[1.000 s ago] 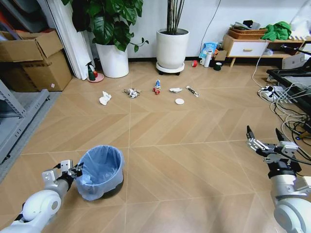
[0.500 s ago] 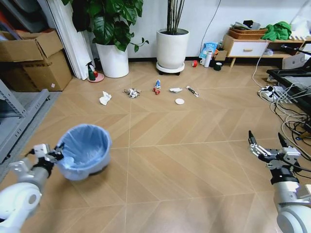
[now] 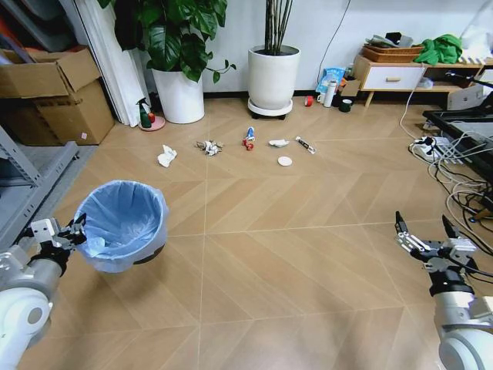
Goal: Pick up the trash bin and place the garbage on the floor into it.
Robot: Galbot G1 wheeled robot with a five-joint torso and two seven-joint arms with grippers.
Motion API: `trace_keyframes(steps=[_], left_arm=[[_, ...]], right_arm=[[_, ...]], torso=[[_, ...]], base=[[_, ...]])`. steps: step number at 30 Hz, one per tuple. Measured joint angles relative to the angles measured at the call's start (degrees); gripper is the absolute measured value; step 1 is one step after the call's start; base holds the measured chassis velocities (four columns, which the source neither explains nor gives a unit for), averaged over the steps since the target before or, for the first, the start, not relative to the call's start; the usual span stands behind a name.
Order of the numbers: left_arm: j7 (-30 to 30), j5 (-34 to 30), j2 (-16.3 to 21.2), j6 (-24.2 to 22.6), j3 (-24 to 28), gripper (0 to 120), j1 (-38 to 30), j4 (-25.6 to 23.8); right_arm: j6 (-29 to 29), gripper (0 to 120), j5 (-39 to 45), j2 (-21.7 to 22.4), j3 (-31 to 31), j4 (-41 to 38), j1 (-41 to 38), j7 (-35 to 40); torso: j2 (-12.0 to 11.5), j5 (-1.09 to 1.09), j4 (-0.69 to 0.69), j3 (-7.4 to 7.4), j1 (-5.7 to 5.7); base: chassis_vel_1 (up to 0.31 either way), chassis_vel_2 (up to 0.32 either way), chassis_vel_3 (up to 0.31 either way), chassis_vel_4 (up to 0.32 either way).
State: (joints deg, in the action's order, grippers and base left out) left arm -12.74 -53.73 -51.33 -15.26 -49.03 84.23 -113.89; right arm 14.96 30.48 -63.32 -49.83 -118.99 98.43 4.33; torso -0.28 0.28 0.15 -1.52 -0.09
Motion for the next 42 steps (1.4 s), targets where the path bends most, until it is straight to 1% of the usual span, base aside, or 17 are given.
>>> trace_keyframes(steps=[18, 42], left_arm=[[-0.2, 0.2, -0.1, 0.0, 1.0, 0, -0.3, 0.0], [-0.1, 0.3, -0.1, -0.1, 1.7, 0, -0.5, 0.1]], right_arm=[[0.4, 100, 0.1, 0.4, -0.7, -0.2, 0.2, -0.3], [0.5, 100, 0.3, 0.6, -1.2, -0.5, 0.6, -0.5]], torso=[[0.0, 0.00, 0.00, 0.00, 0.00], [0.0, 0.00, 0.00, 0.00, 0.00]], base=[[-0.002, 0.003, 0.001, -0.002], [0.000, 0.089, 0.002, -0.092]])
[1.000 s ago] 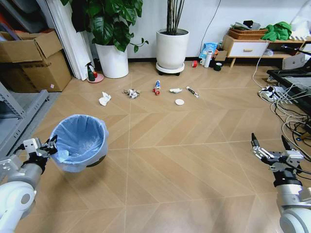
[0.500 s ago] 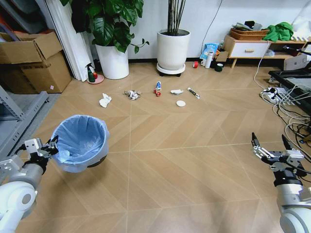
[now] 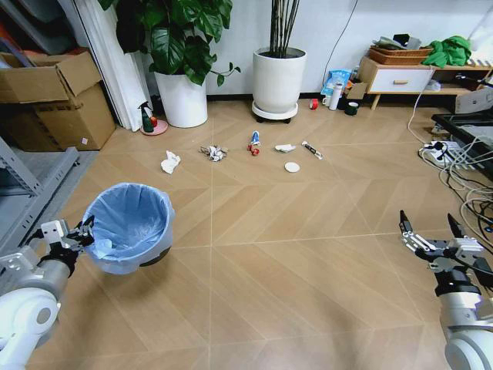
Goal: Pick up the trash bin and place the garbage on the floor into it.
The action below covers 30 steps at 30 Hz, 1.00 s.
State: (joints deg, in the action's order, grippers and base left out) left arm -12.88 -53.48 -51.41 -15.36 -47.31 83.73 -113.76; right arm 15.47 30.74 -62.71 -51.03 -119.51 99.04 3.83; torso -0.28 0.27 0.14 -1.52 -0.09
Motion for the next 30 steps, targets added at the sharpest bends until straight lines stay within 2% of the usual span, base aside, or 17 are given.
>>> trace_keyframes(steps=[30], left_arm=[[0.1, 0.4, -0.2, 0.2, -0.1, 0, 0.6, -0.6]], right_arm=[[0.4, 100, 0.1, -0.5, -0.2, -0.6, 0.5, -0.4]], torso=[[0.0, 0.00, 0.00, 0.00, 0.00]], base=[[-0.023, 0.122, 0.023, -0.127]])
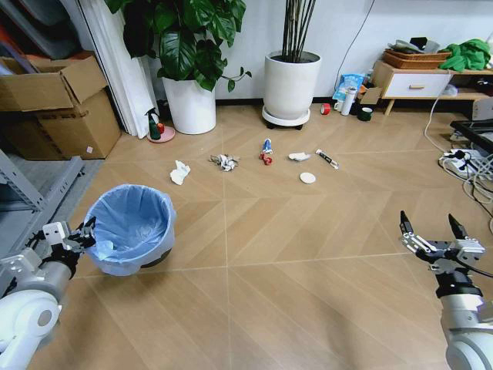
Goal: Pick up the trash bin and place the garbage on the floor into it.
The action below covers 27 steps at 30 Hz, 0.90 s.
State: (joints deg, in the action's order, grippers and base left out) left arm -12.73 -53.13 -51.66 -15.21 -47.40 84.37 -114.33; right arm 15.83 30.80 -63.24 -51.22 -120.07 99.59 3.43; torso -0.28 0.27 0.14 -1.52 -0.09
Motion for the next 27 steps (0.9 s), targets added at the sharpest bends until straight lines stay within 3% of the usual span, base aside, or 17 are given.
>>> trace_keyframes(steps=[27], left_arm=[[-0.1, 0.1, 0.1, 0.0, -0.1, 0, 0.3, -0.6]], right_arm=[[0.3, 100, 0.5, 0.2, -0.2, -0.3, 0.0, -0.5]], torso=[[0.0, -0.01, 0.00, 0.00, 0.00]], base=[[-0.078, 0.181, 0.078, -0.174]])
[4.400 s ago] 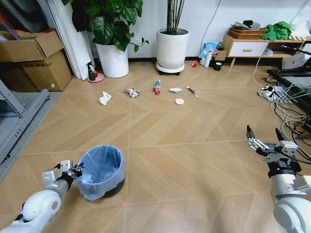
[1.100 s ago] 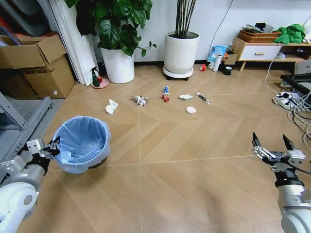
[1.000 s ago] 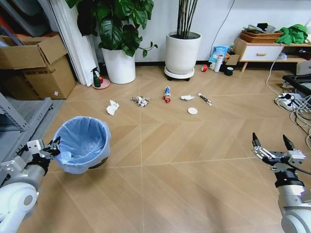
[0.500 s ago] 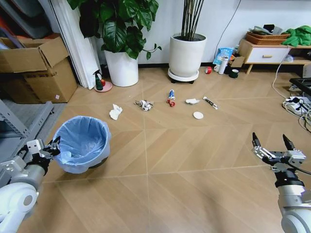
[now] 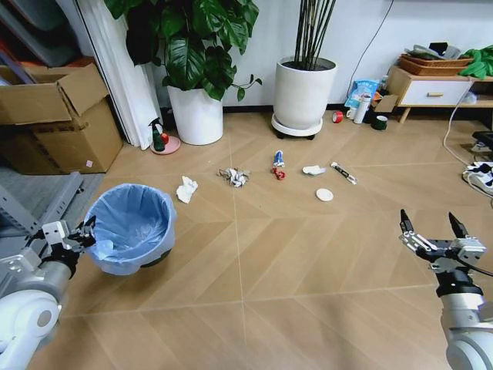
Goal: Pick up the trash bin and place the garbage on the floor into it.
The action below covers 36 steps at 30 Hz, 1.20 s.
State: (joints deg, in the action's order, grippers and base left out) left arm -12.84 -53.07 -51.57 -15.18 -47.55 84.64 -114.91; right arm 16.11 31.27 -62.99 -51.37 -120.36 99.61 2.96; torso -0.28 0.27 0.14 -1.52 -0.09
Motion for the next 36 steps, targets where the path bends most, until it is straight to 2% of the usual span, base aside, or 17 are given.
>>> trace_keyframes(steps=[36], left_arm=[[0.1, -0.1, 0.3, 0.2, 0.1, 0, -0.3, 0.3]], right_arm=[[1.2, 100, -0.7, 0.0, -0.4, 0.1, 0.1, -0.3]], torso=[[0.0, 0.00, 0.01, 0.00, 0.01]], base=[[-0.064, 0.258, 0.062, -0.257]])
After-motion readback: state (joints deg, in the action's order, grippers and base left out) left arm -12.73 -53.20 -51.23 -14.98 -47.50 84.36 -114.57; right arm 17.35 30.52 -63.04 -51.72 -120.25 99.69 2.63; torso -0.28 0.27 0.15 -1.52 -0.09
